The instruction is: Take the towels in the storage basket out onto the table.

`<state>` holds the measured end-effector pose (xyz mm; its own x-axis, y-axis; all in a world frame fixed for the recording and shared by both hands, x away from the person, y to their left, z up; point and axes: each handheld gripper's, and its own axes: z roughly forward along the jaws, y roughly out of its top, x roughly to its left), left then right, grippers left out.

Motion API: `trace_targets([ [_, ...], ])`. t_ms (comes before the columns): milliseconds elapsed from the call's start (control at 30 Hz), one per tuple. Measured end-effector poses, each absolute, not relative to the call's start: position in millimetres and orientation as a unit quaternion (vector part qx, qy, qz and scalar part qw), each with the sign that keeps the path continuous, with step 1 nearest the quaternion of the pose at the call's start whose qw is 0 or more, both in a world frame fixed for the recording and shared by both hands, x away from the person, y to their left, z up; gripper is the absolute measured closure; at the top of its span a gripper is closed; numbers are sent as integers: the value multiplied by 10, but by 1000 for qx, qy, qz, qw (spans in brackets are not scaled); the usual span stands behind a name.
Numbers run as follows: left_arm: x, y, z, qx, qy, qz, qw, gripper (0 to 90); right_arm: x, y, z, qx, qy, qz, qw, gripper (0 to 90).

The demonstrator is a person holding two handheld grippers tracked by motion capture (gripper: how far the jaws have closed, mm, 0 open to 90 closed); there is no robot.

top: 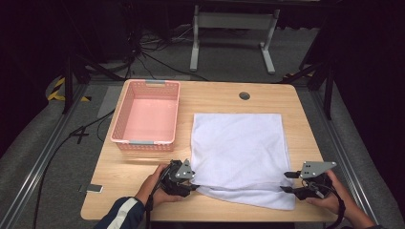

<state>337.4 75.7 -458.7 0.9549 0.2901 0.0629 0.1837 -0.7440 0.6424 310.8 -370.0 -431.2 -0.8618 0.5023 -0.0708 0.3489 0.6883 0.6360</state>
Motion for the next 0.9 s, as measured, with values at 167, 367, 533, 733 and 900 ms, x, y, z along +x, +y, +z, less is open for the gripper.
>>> trace_targets([
  [167,3419,805,-4590,927,147,75,336,759,3087,-3707,-4376,212,921,311,98,803],
  [367,3373,845,-4515,926,140,73,344,853,2980,-3752,-4240,169,922,331,108,866],
  [533,3243,931,-4416,925,125,63,353,846,2806,-3809,-4079,118,924,351,93,864],
  [733,3130,989,-4529,939,141,51,309,609,2645,-3698,-4184,78,946,311,45,782],
  [900,3117,1126,-4455,919,157,56,357,535,2570,-3665,-4230,68,946,314,35,738],
])
